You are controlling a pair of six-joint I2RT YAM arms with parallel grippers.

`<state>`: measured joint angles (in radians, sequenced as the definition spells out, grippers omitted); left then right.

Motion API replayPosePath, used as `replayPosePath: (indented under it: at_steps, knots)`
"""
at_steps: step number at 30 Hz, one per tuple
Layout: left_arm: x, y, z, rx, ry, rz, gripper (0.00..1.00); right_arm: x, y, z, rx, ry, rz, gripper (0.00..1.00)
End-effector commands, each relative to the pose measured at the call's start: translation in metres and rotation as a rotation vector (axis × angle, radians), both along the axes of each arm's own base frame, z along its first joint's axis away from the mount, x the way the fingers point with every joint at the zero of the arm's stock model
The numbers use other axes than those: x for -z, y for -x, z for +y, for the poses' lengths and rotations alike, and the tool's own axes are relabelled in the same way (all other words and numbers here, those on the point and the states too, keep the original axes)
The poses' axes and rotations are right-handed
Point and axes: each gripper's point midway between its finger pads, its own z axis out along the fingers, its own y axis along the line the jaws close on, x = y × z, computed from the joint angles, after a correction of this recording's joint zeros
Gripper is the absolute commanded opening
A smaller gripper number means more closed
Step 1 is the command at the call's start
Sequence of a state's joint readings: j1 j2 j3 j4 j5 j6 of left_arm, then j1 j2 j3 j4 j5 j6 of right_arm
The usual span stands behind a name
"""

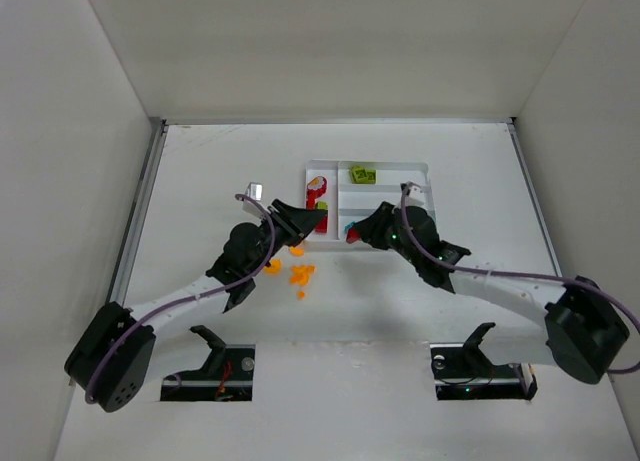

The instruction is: Sort the legos into containers by color

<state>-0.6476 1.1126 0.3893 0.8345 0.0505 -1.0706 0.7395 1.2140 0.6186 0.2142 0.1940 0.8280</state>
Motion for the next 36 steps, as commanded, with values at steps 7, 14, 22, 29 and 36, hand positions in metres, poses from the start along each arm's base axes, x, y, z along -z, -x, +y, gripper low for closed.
replayPosePath:
  at_steps: [7,14,22,29,36]
  knots:
    - [-0.002,0.005,0.029,-0.053,-0.005,-0.029,0.13,-0.016,-0.060,0.057,-0.062,0.042,-0.076,0.22]
    - [0.005,0.004,0.038,-0.069,-0.033,-0.030,0.13,-0.001,-0.099,0.073,-0.065,0.152,-0.057,0.22]
    - [0.015,0.003,0.042,-0.074,-0.057,-0.023,0.13,0.014,-0.144,0.068,0.000,0.289,-0.063,0.22]
    - [0.019,0.002,0.041,-0.073,-0.073,-0.021,0.13,0.025,-0.161,0.073,0.016,0.360,-0.069,0.37]
    - [0.017,-0.003,0.038,-0.080,-0.090,-0.022,0.13,-0.004,-0.154,0.068,0.028,0.317,-0.110,0.55]
